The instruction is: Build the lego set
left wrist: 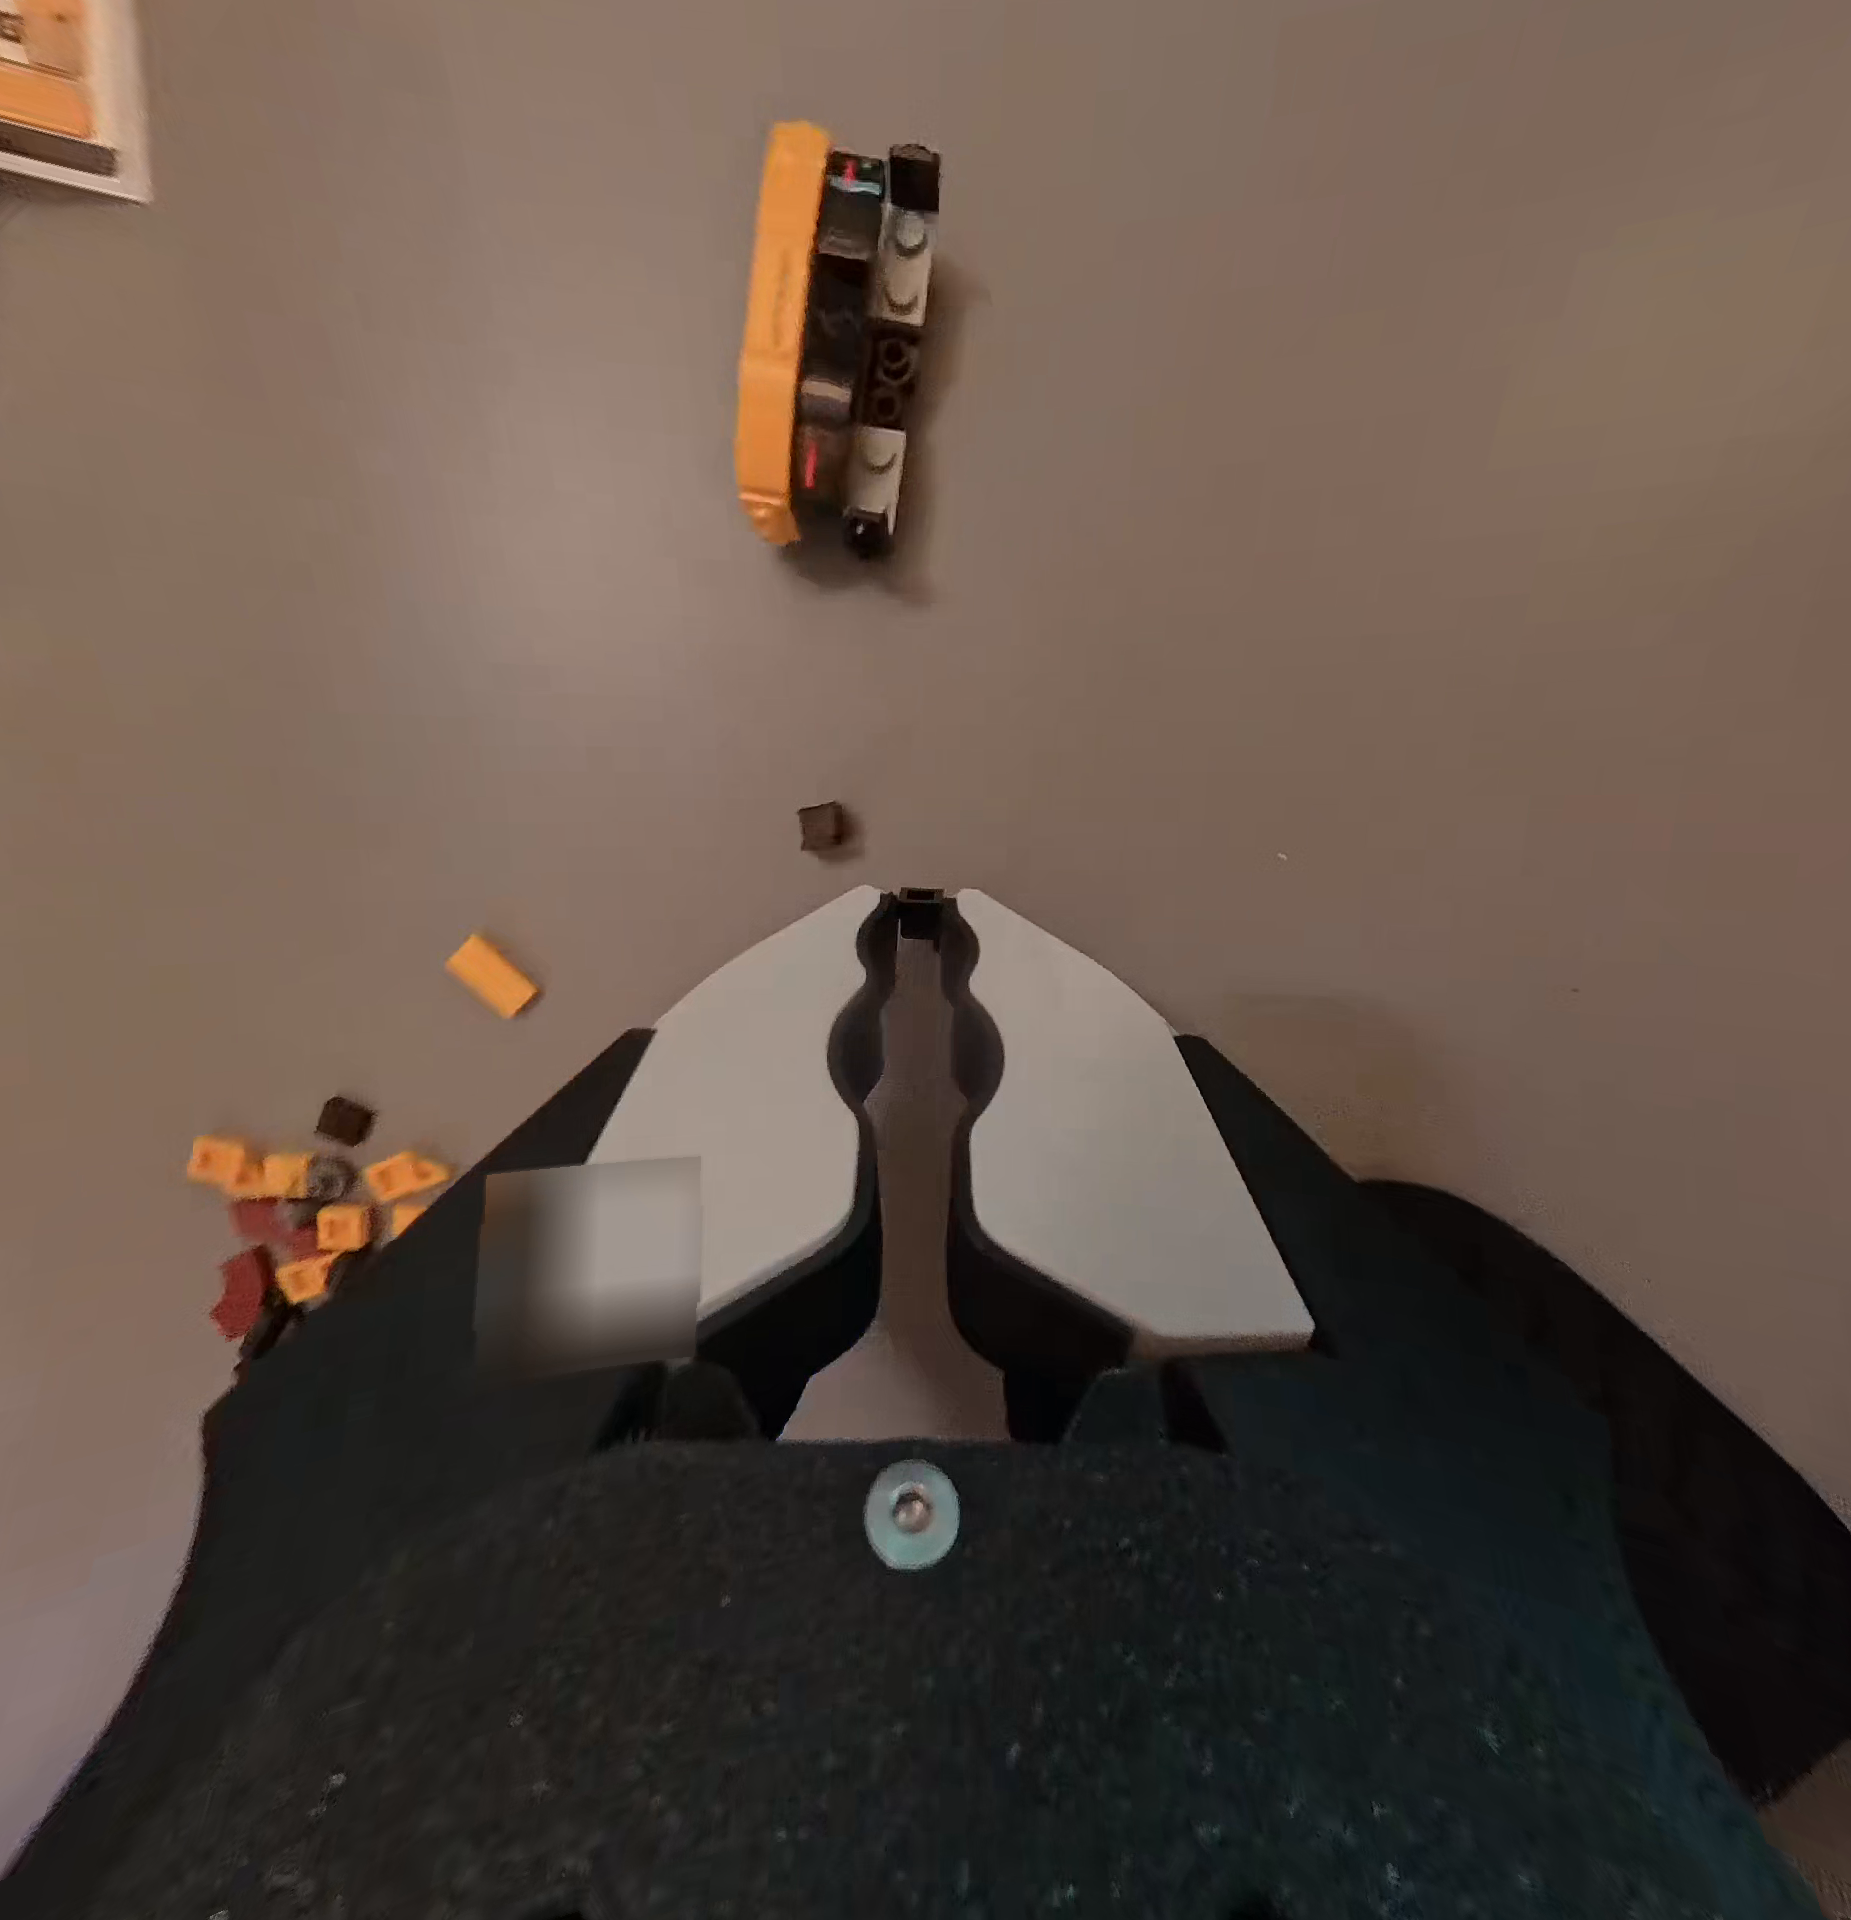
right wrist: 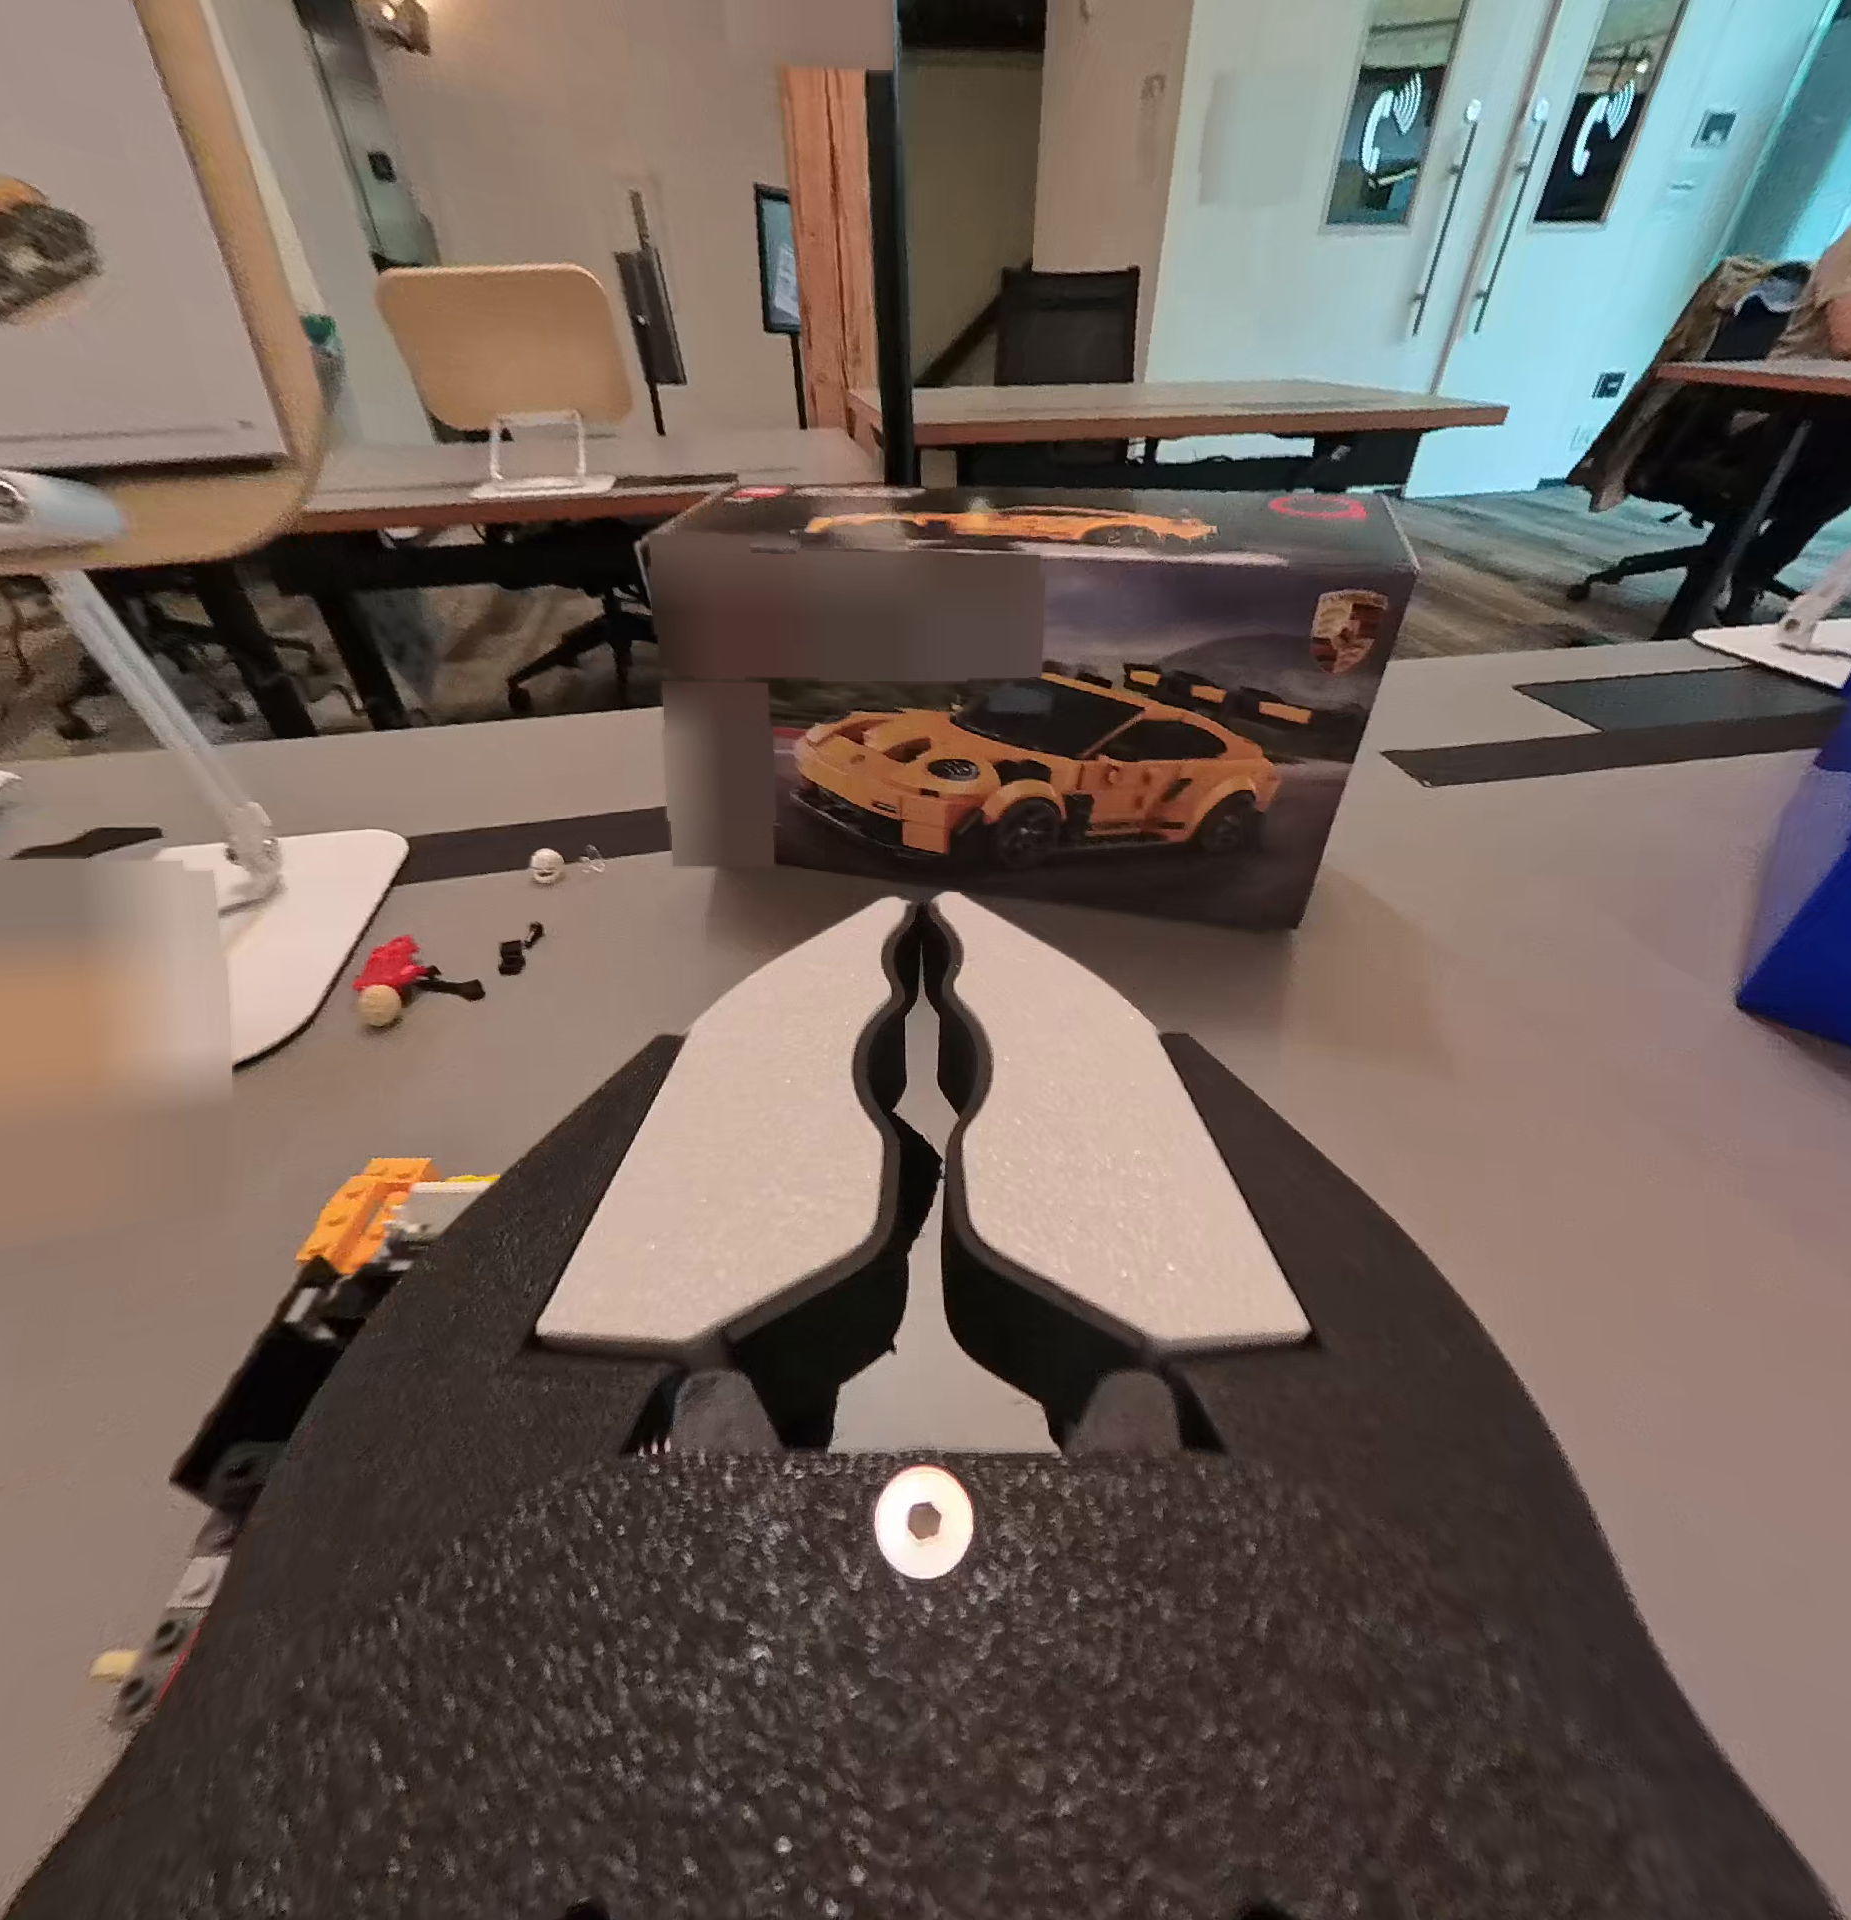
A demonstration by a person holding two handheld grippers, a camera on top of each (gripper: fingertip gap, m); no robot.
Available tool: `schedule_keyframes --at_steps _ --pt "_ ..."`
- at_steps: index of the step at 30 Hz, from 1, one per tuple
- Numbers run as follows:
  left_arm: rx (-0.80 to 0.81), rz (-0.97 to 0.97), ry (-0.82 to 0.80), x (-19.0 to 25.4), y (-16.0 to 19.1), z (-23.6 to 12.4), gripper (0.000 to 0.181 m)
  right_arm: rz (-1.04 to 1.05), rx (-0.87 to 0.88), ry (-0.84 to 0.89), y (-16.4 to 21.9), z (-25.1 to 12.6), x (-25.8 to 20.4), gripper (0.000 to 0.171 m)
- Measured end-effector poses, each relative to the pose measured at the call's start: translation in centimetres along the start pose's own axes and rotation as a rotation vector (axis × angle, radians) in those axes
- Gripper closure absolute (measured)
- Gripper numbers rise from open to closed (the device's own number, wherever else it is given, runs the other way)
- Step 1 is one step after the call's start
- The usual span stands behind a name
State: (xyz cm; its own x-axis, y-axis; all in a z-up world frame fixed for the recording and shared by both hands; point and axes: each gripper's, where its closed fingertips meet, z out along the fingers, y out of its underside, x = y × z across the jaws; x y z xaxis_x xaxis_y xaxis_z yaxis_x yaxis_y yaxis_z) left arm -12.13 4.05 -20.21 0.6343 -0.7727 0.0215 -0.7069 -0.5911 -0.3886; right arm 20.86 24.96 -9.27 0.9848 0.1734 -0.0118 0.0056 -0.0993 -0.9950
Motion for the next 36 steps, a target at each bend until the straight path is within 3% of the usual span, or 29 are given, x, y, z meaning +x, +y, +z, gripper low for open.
schedule_keyframes --at_steps 5,13,21,25,29,31,36 --pt "0.023 -0.010 -0.014 -0.1 0.4 -0.2 0.161 -0.011 -0.011 -0.010 0.3 0.3 -0.1 0.171" --pt "0.310 -0.131 -0.089 -1.7 0.4 -5.4 0.147 0.053 -0.001 0.041 -0.8 2.0 3.5 0.168" --pt "0.330 -0.139 -0.131 -1.6 0.9 -4.6 0.148 0.052 -0.006 0.020 -0.7 2.7 3.5 0.163" --pt "0.408 -0.180 -0.163 -1.9 1.0 -5.7 0.151 0.018 -0.003 -0.006 -1.8 5.1 5.5 0.138" --pt "0.419 -0.239 -0.174 -2.0 2.8 -5.3 0.153 -0.028 -0.027 -0.093 -2.9 9.6 7.9 0.081" --pt "0.396 -0.263 -0.179 -2.0 3.9 -4.8 0.153 -0.020 -0.095 -0.135 -2.2 11.9 9.4 0.063" --pt "0.394 -0.305 -0.190 -1.6 5.6 -5.1 0.155 -0.009 -0.153 -0.330 -1.0 15.6 10.1 0.059"
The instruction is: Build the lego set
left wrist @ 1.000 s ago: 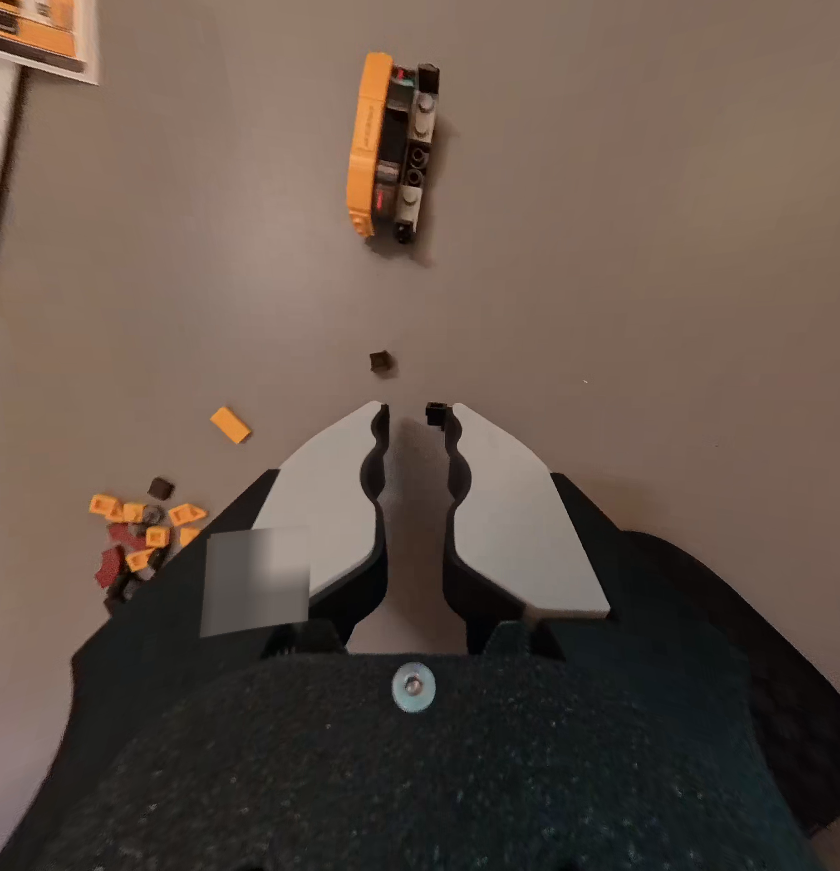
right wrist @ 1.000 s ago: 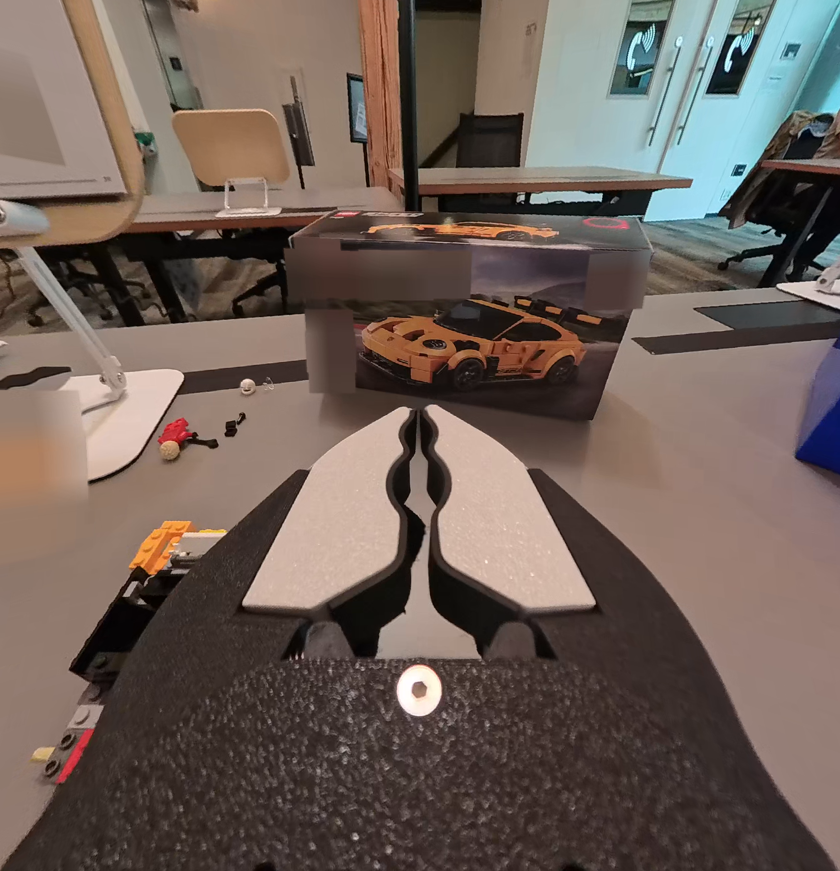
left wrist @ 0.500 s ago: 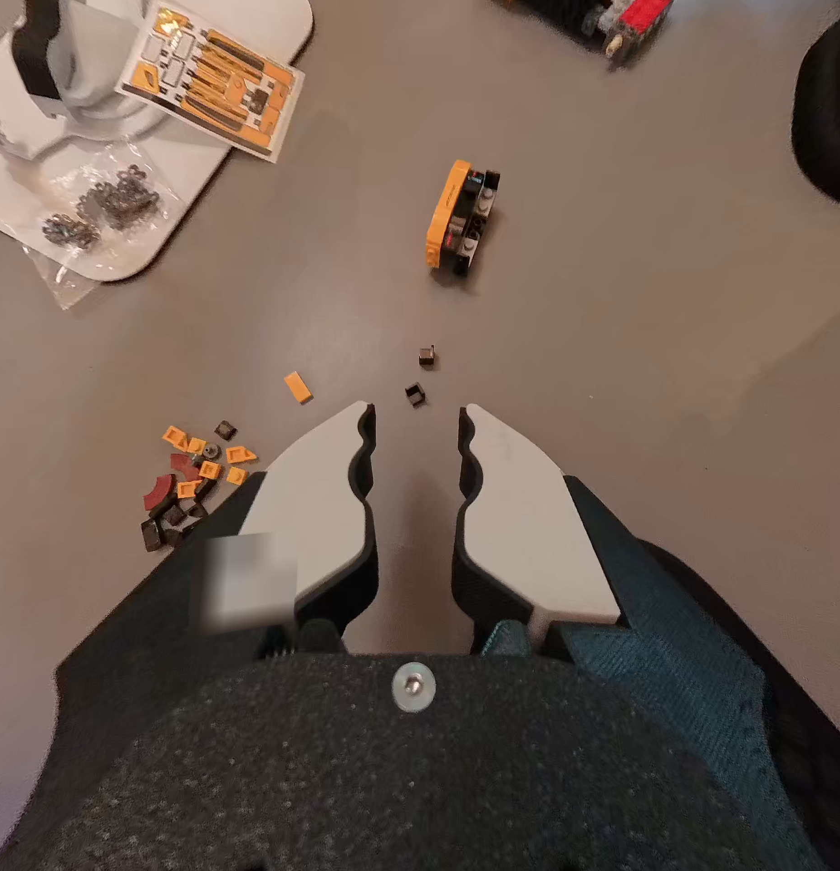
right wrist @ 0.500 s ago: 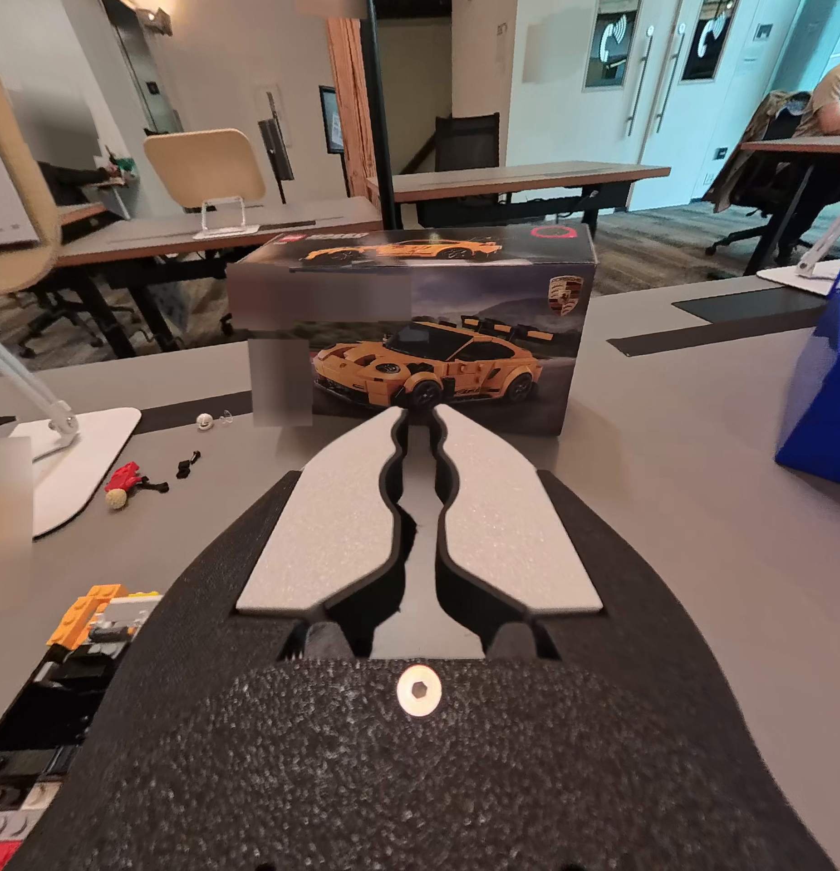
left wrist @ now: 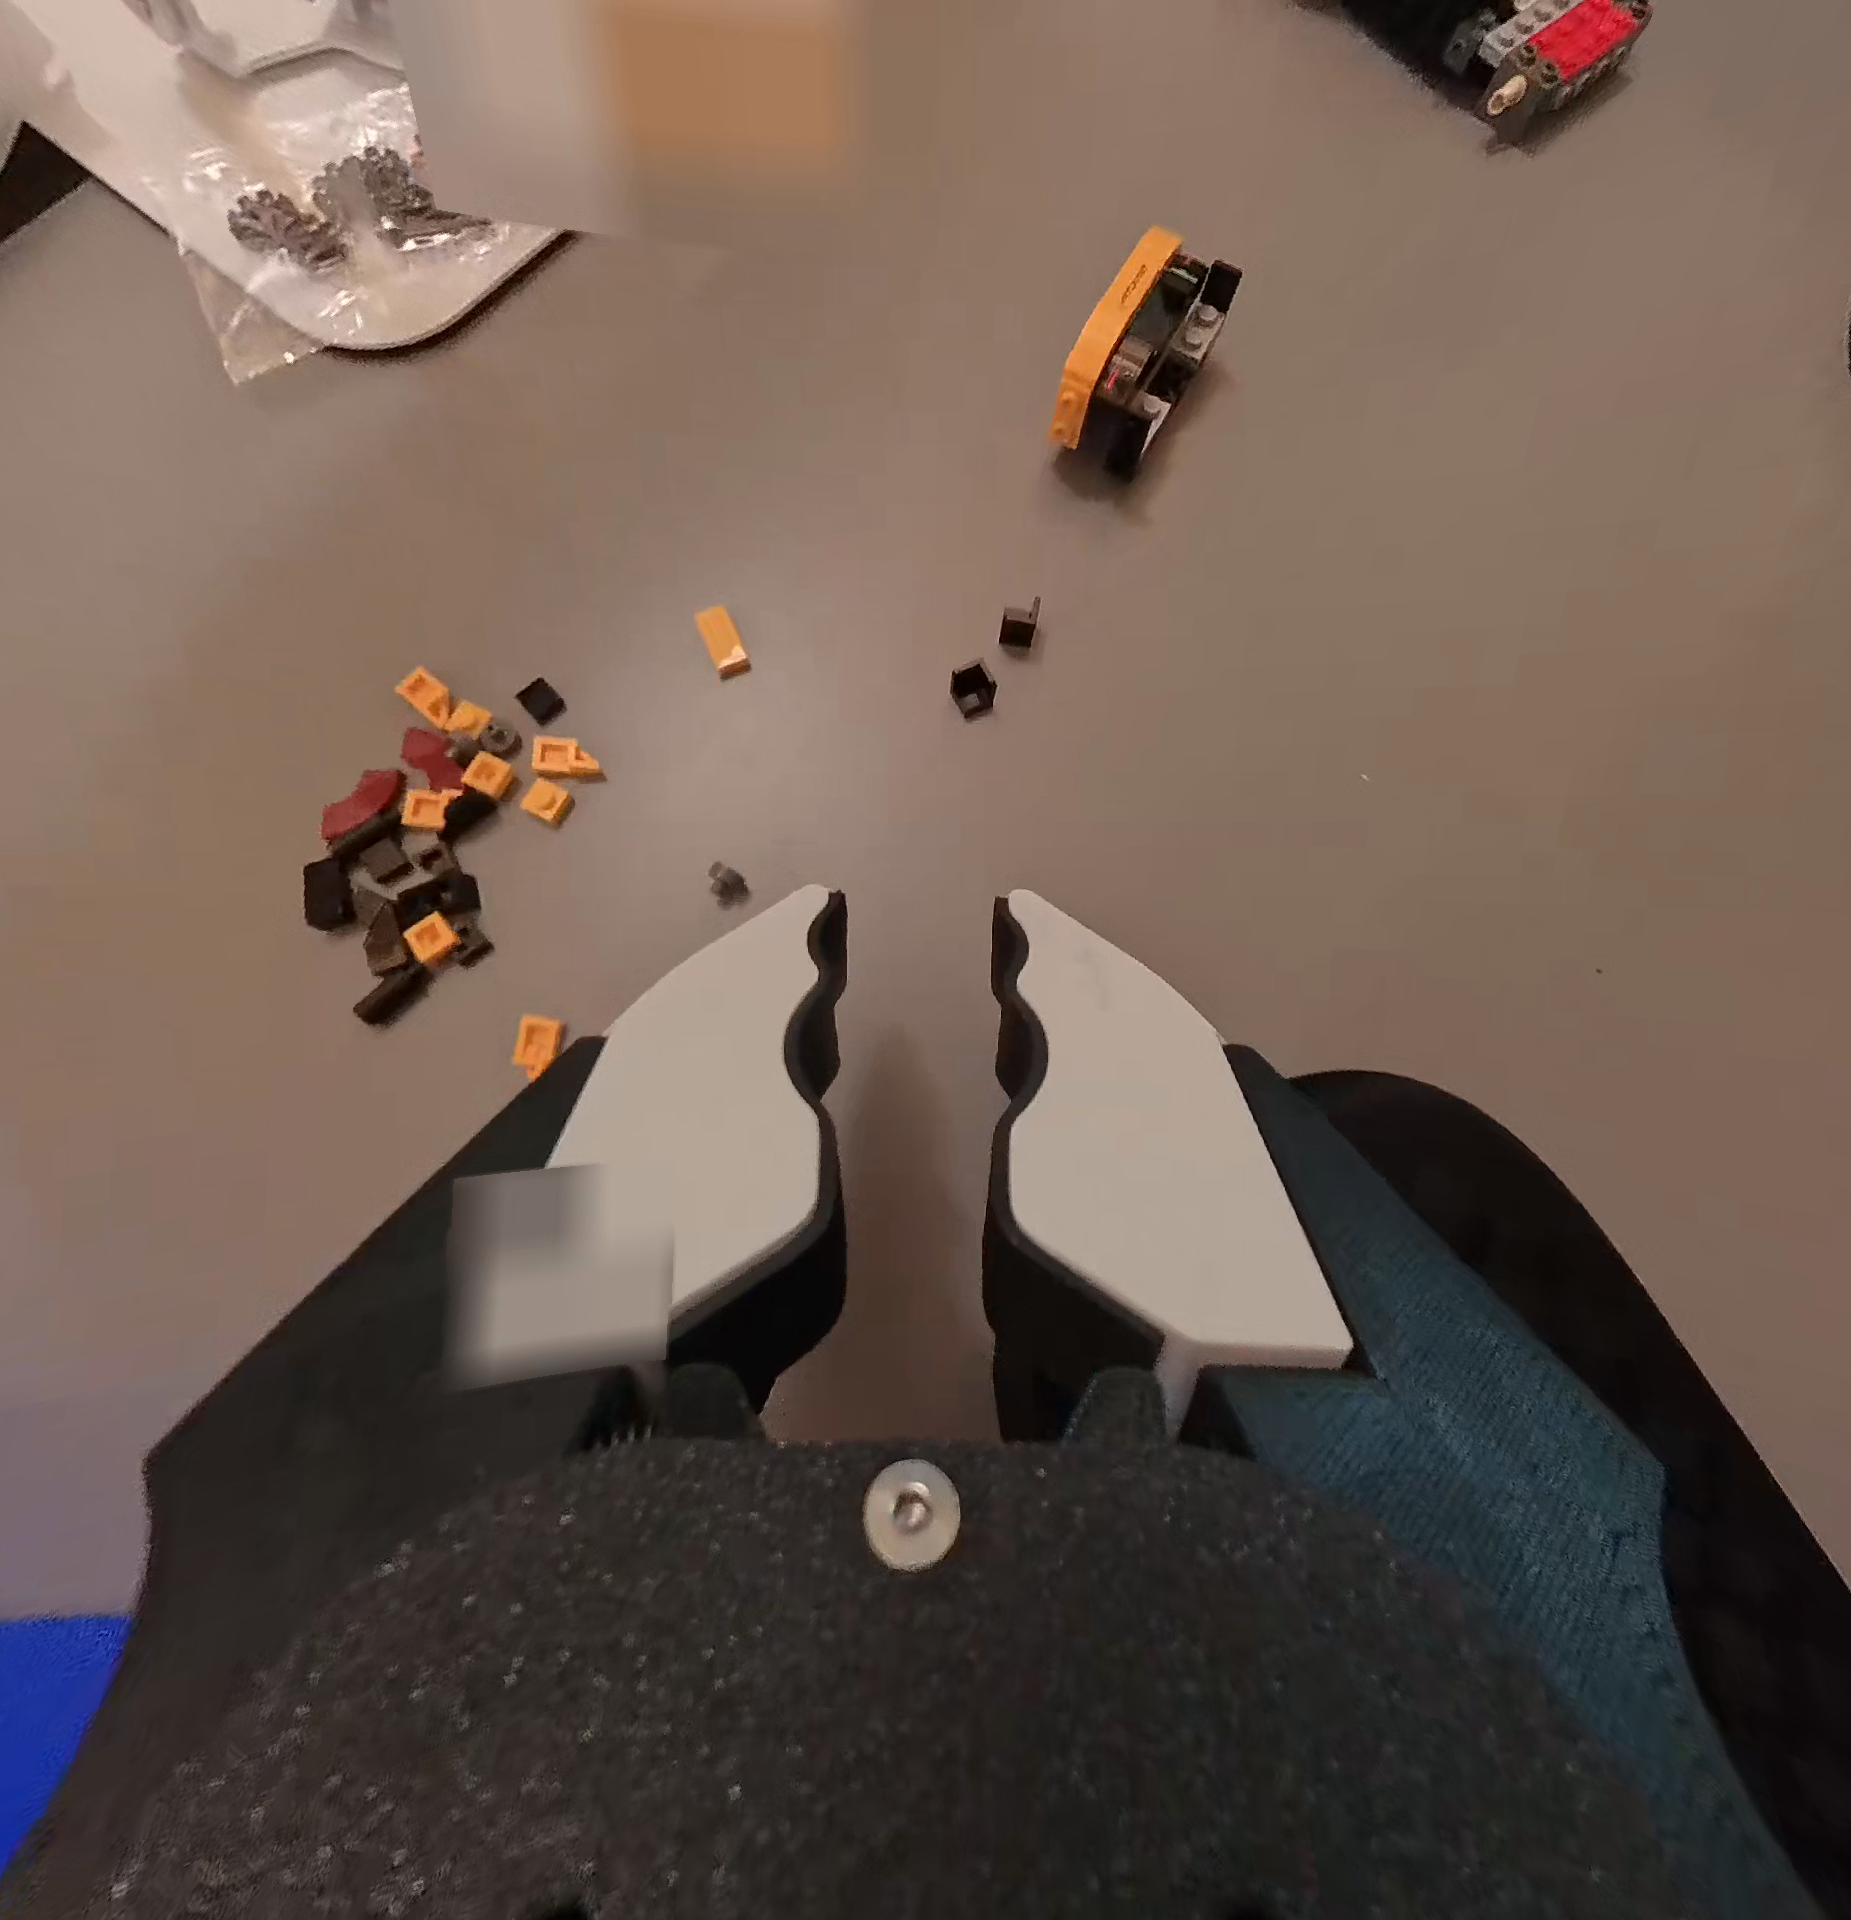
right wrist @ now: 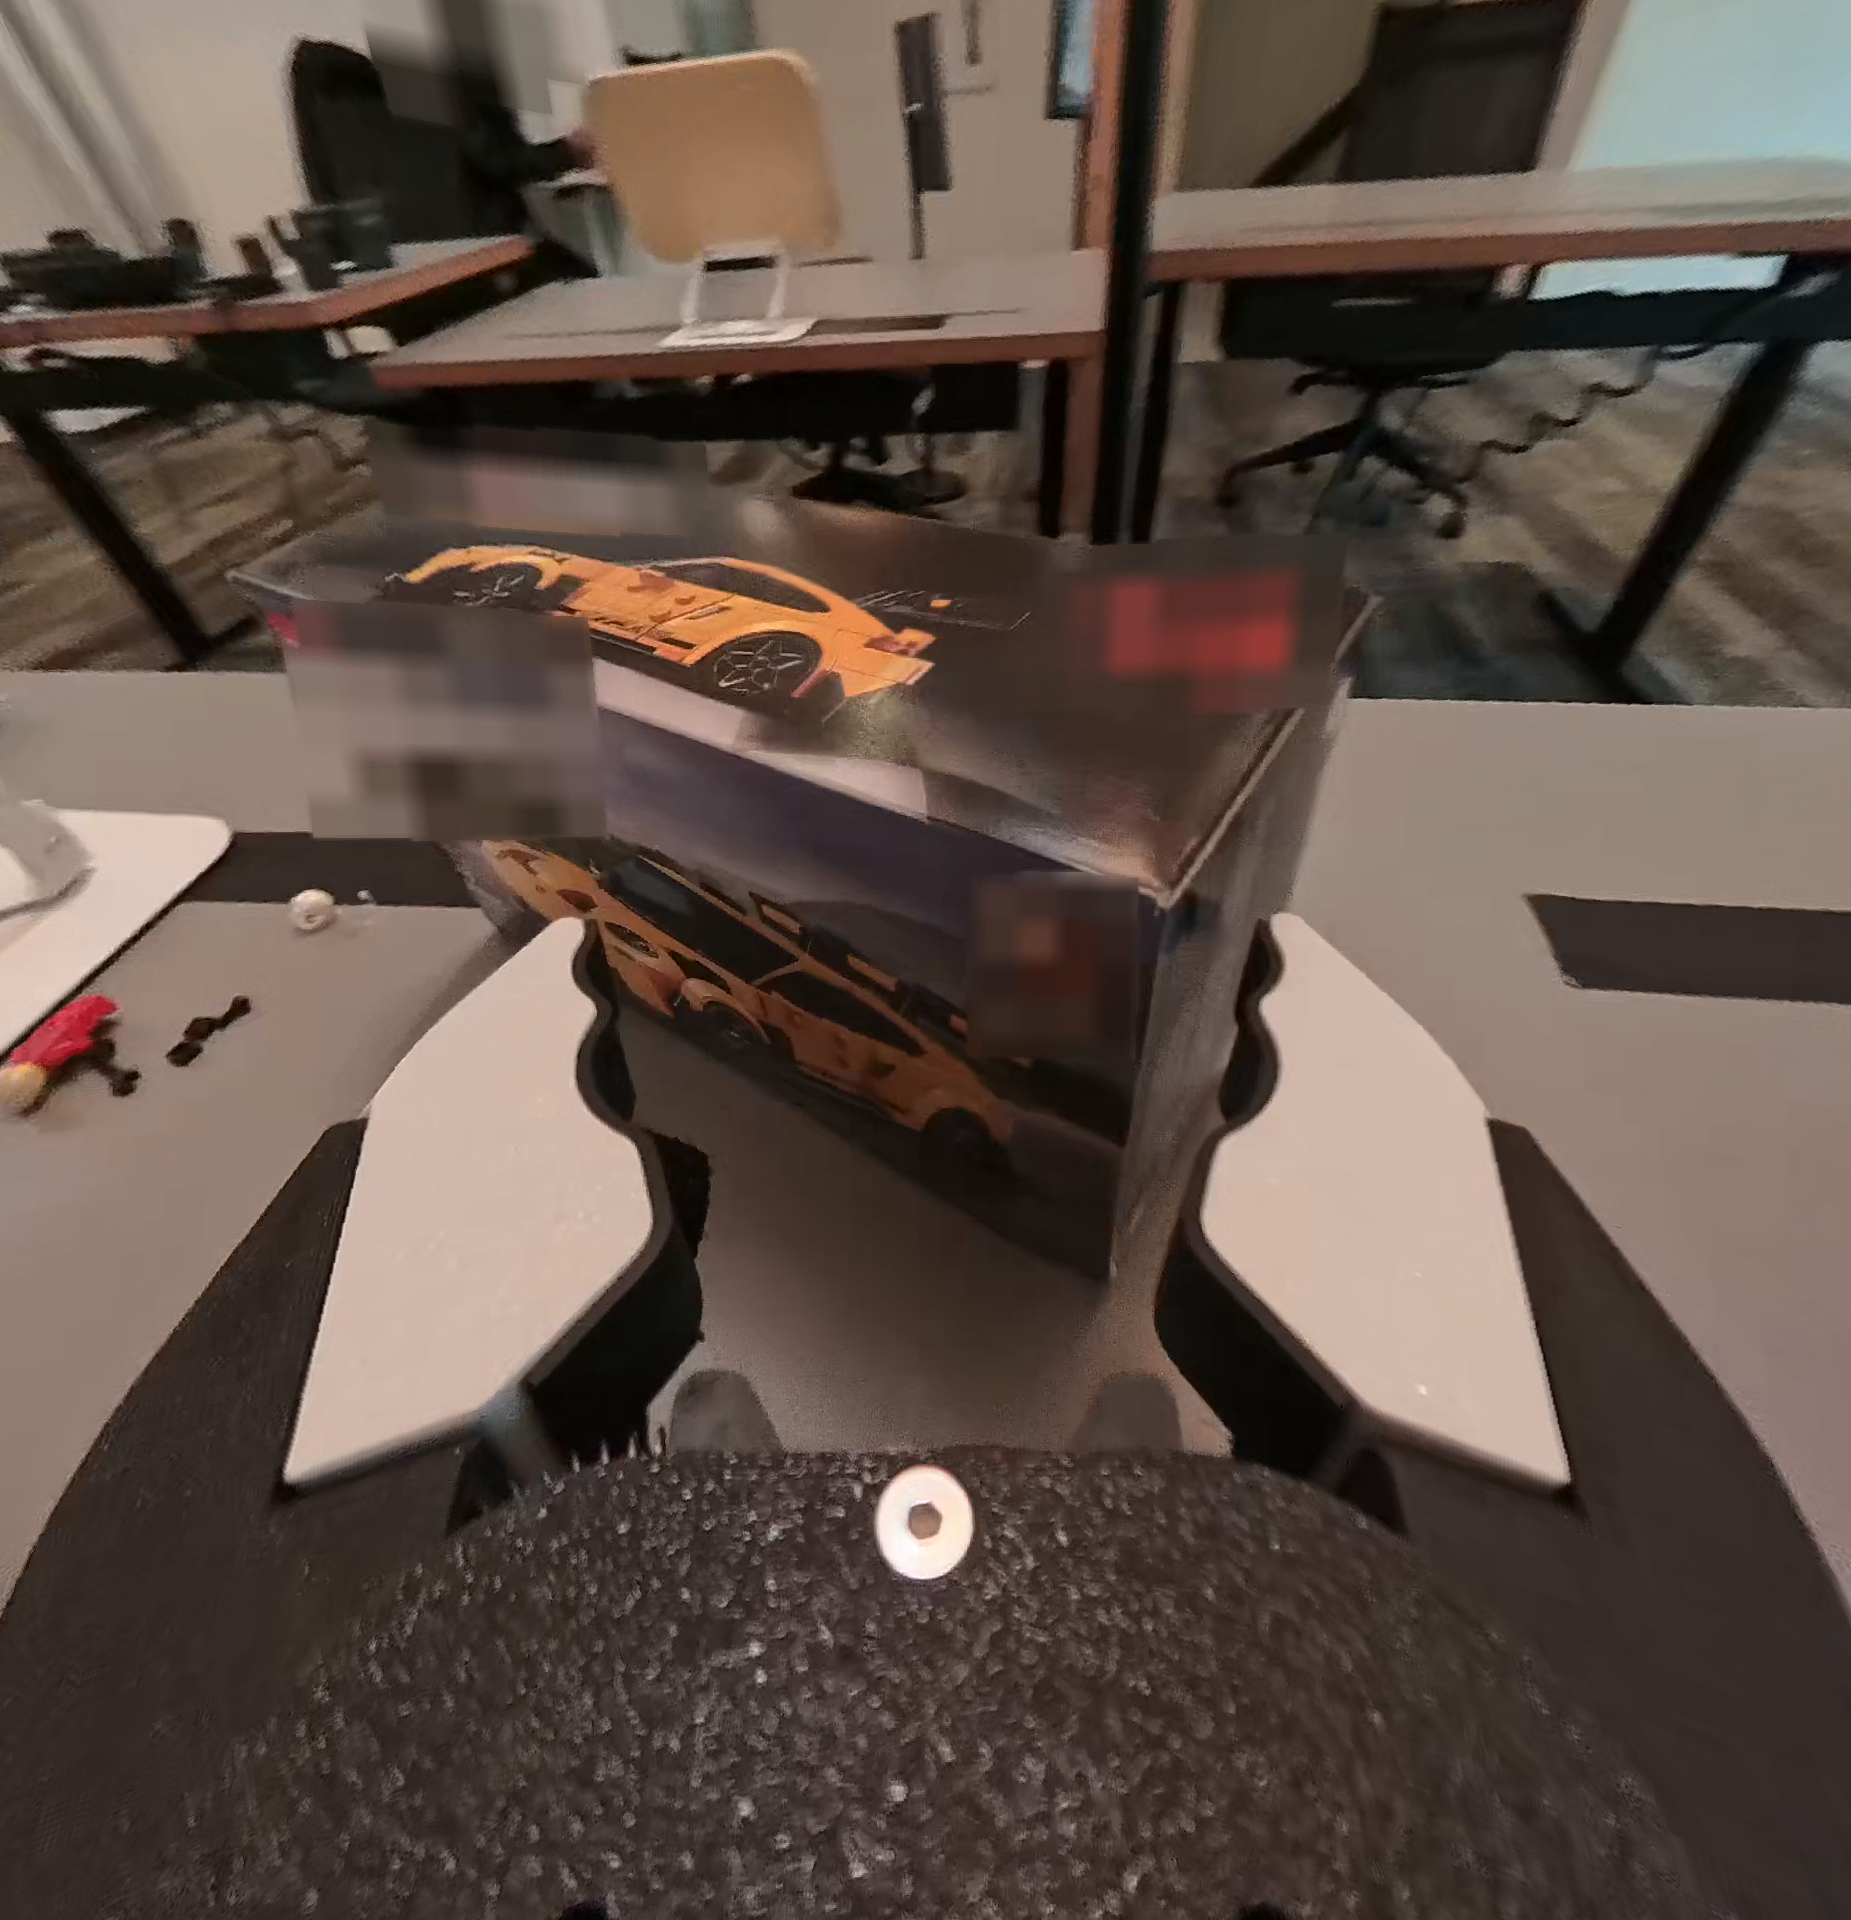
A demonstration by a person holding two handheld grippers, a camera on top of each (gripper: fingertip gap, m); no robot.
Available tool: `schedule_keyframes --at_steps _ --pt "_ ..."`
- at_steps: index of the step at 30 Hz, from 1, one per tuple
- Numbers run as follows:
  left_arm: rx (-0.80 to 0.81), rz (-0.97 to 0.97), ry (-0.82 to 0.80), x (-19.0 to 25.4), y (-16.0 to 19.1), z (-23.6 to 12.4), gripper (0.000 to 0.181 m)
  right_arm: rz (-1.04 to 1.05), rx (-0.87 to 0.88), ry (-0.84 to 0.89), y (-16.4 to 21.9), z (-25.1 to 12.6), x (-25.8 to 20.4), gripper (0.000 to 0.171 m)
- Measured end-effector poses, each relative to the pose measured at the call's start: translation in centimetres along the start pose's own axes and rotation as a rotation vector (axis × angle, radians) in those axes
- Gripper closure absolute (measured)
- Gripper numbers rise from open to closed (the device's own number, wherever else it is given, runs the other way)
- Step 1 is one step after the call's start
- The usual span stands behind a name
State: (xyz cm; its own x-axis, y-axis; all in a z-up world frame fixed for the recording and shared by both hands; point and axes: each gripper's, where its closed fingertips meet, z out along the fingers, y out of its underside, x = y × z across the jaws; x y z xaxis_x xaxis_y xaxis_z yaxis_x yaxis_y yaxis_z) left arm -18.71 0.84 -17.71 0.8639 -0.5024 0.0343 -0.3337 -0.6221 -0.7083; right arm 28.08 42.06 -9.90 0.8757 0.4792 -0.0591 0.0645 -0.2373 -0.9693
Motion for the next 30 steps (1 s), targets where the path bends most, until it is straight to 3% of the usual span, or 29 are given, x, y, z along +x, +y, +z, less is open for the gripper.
schedule_keyframes --at_steps 4,17,21,24,27,30 --pt "0.011 -0.013 -0.024 -0.4 0.1 -0.8 0.157 -0.055 -0.028 -0.104 0.4 1.9 -0.6 0.073" --pt "0.050 -0.001 -0.024 0.2 -1.0 -0.7 0.158 -0.121 -0.018 -0.233 -0.4 5.7 -6.1 0.082" --pt "0.102 0.013 -0.058 -0.2 -1.8 -1.7 0.160 -0.048 0.151 -0.108 -3.6 2.1 -6.8 0.093" --pt "0.165 0.003 -0.118 -1.2 -2.6 -3.8 0.165 -0.005 0.240 -0.019 -4.8 -2.5 -10.3 0.102" --pt "0.245 -0.033 -0.226 -3.1 -3.7 -7.3 0.171 0.033 0.244 0.105 -3.6 -6.5 -14.3 0.114" --pt "0.287 -0.073 -0.372 -6.3 -3.8 -12.0 0.180 0.039 0.222 0.198 -1.3 -9.5 -17.7 0.141"
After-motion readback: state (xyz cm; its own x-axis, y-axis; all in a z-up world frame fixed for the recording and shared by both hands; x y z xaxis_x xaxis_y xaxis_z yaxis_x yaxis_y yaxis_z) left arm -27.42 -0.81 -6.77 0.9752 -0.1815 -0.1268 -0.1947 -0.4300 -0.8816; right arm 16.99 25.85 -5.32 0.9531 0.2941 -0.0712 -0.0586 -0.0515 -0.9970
